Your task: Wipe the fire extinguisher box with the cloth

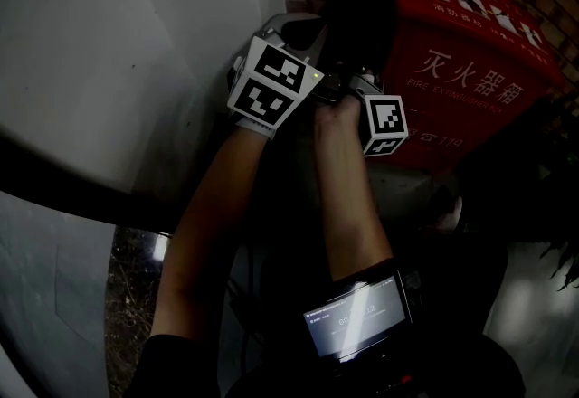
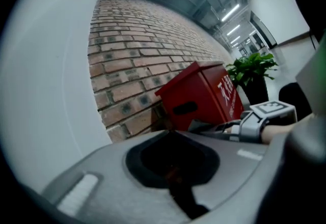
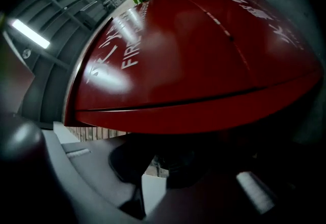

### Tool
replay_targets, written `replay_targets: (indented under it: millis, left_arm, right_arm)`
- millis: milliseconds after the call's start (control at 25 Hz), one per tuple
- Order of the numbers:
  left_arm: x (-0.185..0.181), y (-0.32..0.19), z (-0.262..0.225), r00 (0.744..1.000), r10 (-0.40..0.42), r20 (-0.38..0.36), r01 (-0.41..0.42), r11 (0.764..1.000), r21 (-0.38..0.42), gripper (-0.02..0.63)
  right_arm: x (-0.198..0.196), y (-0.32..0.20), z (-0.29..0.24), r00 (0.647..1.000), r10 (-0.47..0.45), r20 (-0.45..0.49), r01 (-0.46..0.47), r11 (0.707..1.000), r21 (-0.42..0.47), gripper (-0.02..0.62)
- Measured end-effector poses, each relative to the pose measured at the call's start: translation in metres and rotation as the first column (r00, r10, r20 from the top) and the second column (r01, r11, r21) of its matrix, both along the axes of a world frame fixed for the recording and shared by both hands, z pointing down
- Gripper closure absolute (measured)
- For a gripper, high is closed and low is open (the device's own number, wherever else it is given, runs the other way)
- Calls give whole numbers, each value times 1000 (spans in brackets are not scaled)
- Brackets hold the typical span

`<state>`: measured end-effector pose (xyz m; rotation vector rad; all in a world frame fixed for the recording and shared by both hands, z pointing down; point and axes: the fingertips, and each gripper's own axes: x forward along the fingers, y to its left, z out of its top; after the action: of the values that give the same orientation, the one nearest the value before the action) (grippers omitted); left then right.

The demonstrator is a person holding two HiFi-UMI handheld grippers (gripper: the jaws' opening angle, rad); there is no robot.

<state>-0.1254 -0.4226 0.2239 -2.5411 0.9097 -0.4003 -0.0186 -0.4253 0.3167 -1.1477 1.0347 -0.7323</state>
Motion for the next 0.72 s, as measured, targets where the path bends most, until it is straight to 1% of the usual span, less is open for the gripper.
replay_targets:
  millis: [80, 120, 320, 560, 720]
  left_arm:
    - [0, -1, 14, 1000, 9, 4, -9, 1000, -23, 603]
    - [1, -1, 21, 1000, 16, 6, -15, 999, -31, 603]
    - [4, -2, 64, 999, 36, 11, -35, 996, -87, 603]
    - [15, -1, 126, 994, 66, 91, -53, 988, -144, 603]
    - [21, 1, 160, 988, 96, 121, -74, 982, -174, 603]
  right_arm:
    - [-2, 1, 20, 999, 2, 40, -1, 1000, -23, 557]
    - [-1, 1, 32, 999, 3, 45, -2, 999, -37, 557]
    - [5, 0, 92, 999, 2, 35, 2, 993, -122, 558]
    - [3, 3, 155, 999, 7, 52, 4, 977, -211, 557]
    - [4, 7, 201, 998, 22, 62, -4, 962, -274, 557]
